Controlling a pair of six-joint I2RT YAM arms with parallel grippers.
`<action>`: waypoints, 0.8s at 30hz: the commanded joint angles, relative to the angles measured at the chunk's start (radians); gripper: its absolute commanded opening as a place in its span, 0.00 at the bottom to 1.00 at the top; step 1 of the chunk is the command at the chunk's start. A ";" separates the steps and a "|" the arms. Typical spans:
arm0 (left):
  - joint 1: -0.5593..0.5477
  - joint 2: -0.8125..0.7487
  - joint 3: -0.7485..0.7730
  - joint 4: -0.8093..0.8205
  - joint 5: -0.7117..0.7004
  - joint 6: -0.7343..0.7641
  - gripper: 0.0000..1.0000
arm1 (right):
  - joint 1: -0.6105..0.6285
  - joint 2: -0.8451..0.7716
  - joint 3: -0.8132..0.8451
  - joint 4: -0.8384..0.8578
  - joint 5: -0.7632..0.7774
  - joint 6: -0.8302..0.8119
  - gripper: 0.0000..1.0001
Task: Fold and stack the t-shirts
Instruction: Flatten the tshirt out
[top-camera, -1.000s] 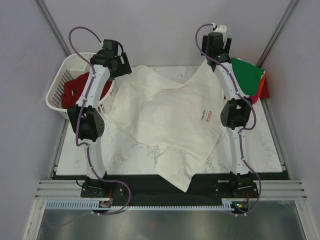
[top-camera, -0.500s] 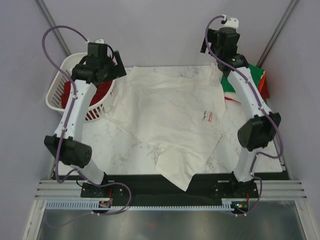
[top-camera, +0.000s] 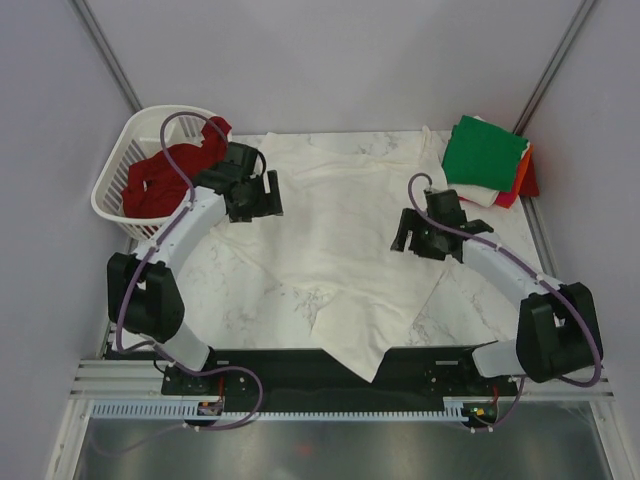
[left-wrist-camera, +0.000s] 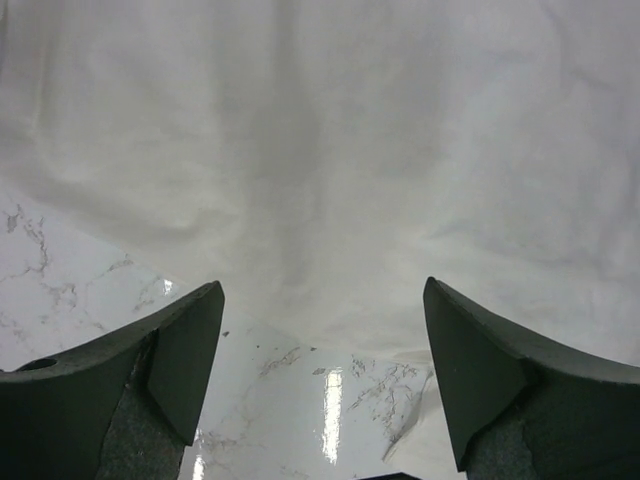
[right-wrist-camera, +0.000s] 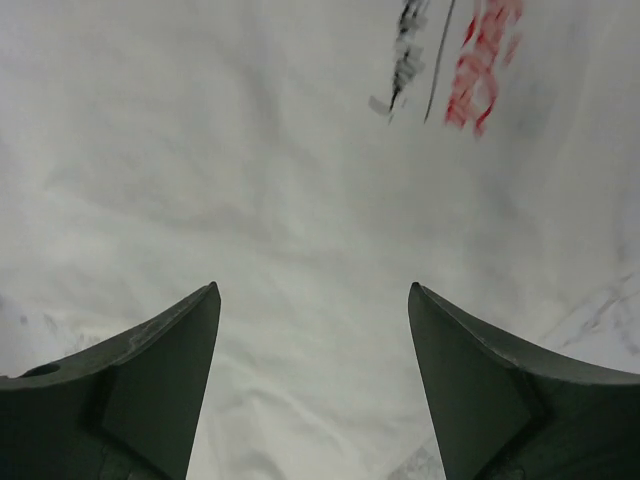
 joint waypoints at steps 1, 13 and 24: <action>-0.020 0.028 0.000 0.078 0.018 -0.033 0.88 | 0.094 -0.135 -0.088 0.033 -0.156 0.082 0.83; -0.020 0.212 -0.063 0.144 -0.028 -0.076 0.85 | 0.033 -0.101 -0.341 0.120 -0.256 0.202 0.82; -0.029 0.235 -0.148 0.147 -0.016 -0.104 0.83 | -0.460 -0.028 -0.477 0.136 -0.507 0.137 0.83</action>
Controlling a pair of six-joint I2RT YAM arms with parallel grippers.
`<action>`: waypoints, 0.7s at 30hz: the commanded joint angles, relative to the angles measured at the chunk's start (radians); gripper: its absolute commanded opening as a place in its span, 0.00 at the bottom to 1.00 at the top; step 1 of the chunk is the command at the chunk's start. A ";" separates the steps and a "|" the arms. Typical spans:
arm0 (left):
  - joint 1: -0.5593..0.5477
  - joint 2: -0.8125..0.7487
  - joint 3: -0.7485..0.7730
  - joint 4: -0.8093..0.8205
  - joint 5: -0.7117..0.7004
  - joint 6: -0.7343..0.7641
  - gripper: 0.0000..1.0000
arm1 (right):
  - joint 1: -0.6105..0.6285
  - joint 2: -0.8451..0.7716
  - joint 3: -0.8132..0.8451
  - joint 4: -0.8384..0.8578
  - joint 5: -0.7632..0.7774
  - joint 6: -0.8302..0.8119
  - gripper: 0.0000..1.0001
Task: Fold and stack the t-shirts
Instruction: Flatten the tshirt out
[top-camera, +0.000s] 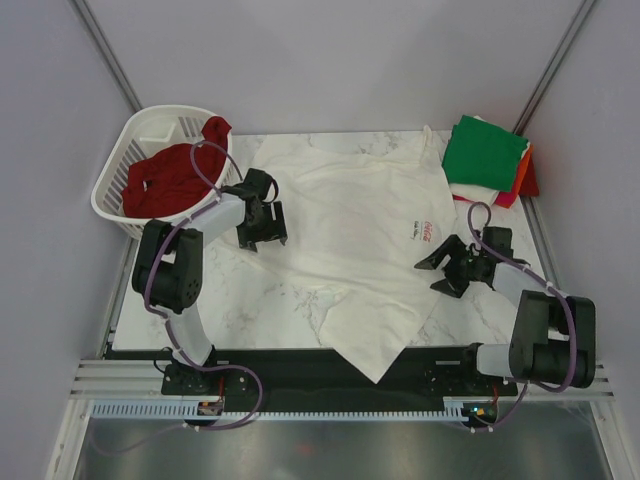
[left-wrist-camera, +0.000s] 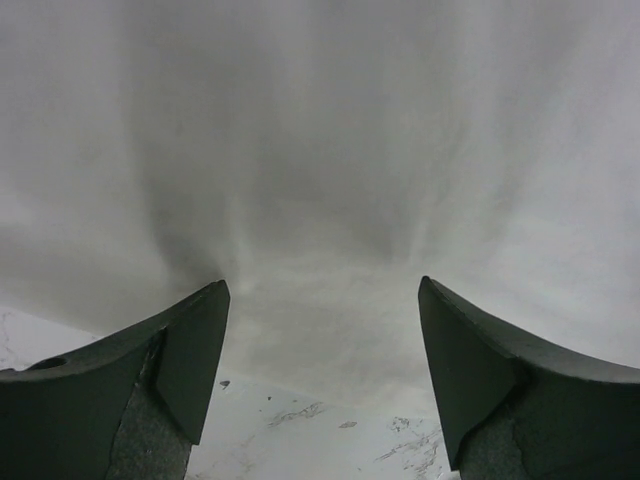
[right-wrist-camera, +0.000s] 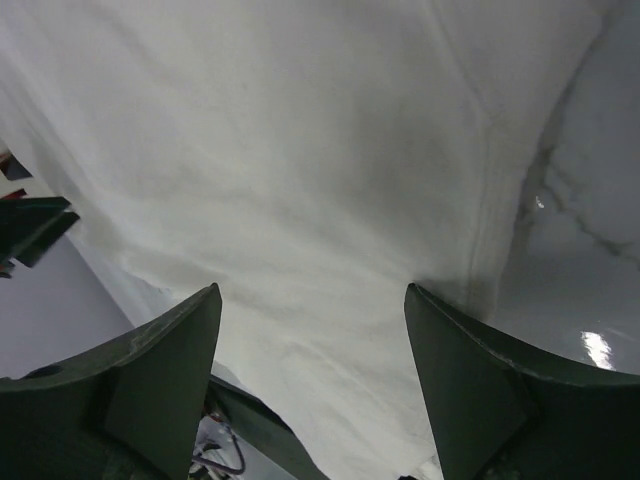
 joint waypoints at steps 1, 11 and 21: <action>-0.009 -0.004 -0.034 0.033 -0.005 -0.040 0.83 | -0.136 0.069 -0.040 -0.001 -0.058 -0.050 0.84; -0.091 -0.110 -0.162 0.031 0.046 -0.099 0.82 | -0.397 -0.155 0.031 -0.133 0.369 -0.064 0.87; -0.114 -0.208 -0.195 0.039 -0.121 -0.134 0.82 | 0.027 -0.331 0.196 -0.157 0.586 0.057 0.93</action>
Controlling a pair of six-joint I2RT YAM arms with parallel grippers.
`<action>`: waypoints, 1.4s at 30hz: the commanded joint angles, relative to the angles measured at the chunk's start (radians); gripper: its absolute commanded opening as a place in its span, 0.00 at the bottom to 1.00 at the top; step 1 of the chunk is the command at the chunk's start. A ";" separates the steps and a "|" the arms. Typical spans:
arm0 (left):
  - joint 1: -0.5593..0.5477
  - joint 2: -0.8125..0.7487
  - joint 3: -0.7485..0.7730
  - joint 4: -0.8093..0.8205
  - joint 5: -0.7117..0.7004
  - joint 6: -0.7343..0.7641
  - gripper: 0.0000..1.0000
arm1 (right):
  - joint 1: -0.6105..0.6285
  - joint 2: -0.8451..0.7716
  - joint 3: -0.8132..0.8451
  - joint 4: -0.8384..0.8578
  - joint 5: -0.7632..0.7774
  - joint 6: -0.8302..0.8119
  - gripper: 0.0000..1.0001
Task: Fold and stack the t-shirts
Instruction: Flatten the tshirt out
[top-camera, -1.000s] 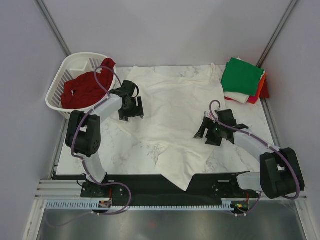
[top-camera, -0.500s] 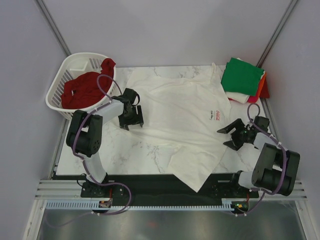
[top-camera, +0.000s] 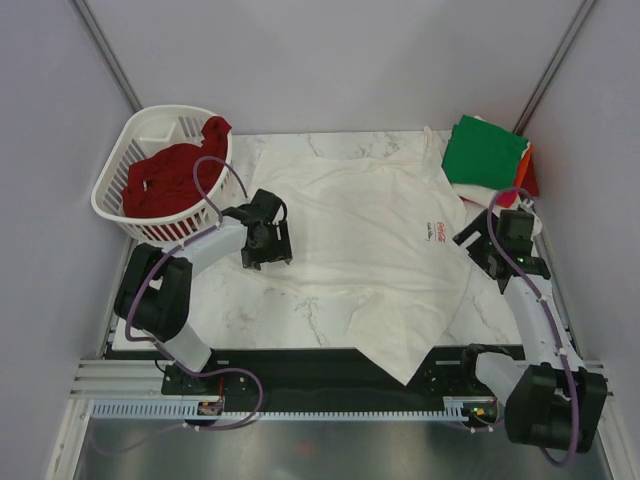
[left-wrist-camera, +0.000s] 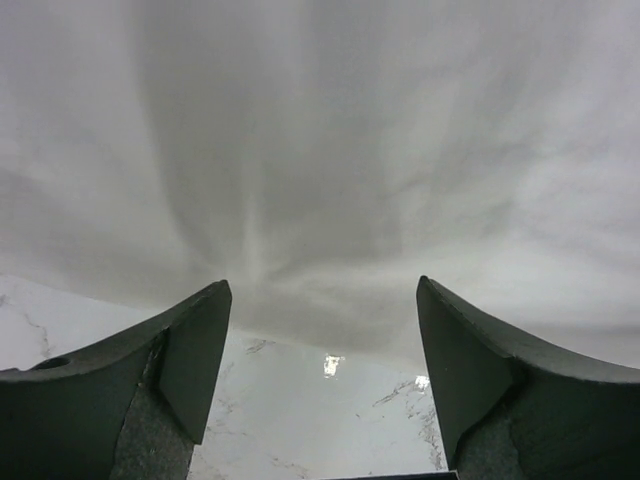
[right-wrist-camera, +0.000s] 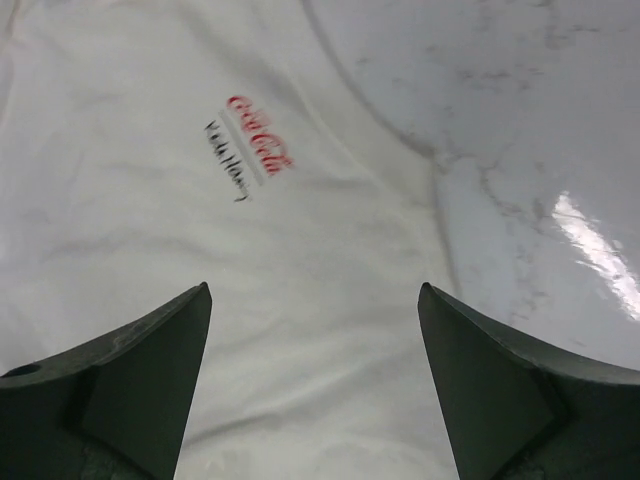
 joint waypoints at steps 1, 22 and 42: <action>0.013 0.008 0.039 0.020 -0.088 -0.041 0.82 | 0.220 -0.025 0.098 0.006 0.112 0.050 0.93; -0.187 -0.236 -0.295 0.005 0.101 -0.312 0.78 | 0.498 0.022 0.123 -0.012 0.088 0.023 0.95; 0.035 0.297 0.230 -0.025 -0.042 -0.046 0.82 | 0.498 0.059 0.177 -0.068 0.203 -0.080 0.98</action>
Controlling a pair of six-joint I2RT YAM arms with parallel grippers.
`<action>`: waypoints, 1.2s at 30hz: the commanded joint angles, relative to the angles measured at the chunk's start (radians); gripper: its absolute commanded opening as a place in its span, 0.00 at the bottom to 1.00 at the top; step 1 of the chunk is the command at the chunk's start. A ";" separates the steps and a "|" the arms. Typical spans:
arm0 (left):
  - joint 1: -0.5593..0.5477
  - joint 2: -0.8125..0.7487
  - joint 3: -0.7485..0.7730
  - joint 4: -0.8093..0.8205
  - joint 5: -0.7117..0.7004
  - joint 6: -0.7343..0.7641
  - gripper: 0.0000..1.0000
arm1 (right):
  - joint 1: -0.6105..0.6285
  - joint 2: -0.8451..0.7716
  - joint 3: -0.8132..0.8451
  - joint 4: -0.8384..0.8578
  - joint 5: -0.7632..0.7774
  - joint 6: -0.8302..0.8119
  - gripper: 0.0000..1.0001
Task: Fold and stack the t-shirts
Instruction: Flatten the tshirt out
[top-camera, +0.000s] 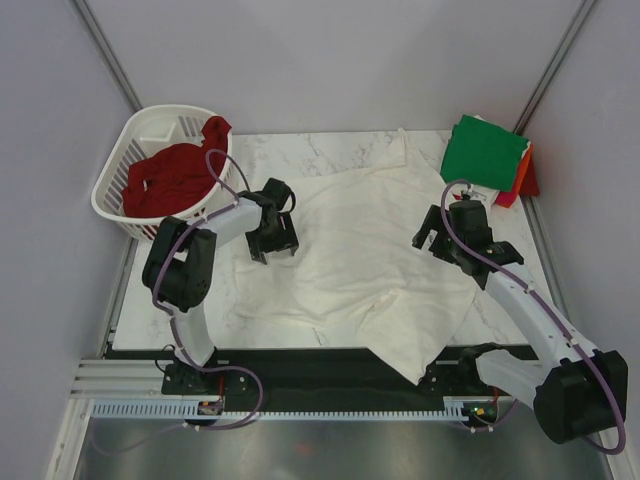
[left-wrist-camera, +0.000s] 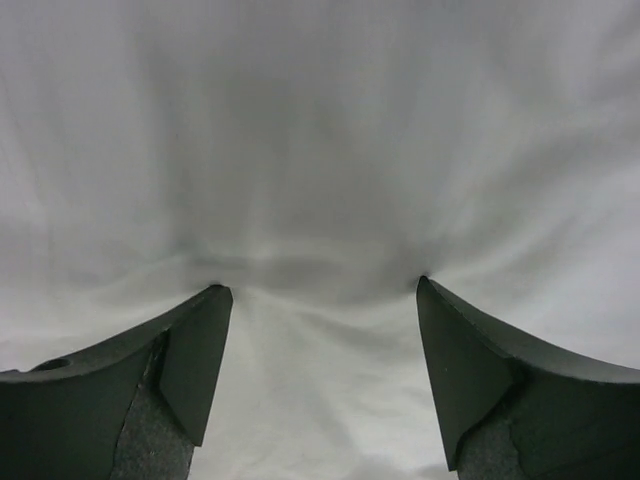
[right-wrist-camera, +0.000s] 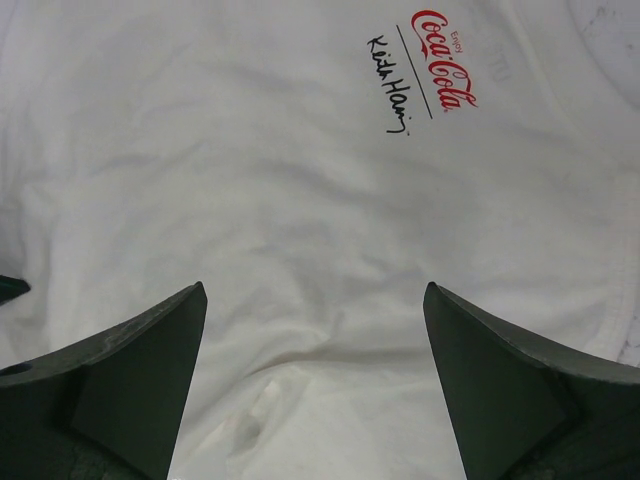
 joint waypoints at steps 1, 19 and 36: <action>0.035 0.108 0.073 0.070 0.013 0.087 0.82 | 0.002 0.001 0.053 -0.011 0.061 -0.041 0.98; 0.094 0.326 0.833 -0.100 0.138 0.221 0.85 | 0.000 0.058 0.063 0.064 -0.095 -0.128 0.98; 0.138 -0.297 -0.040 -0.036 -0.172 0.057 0.82 | 0.002 0.018 0.012 0.069 -0.190 -0.148 0.98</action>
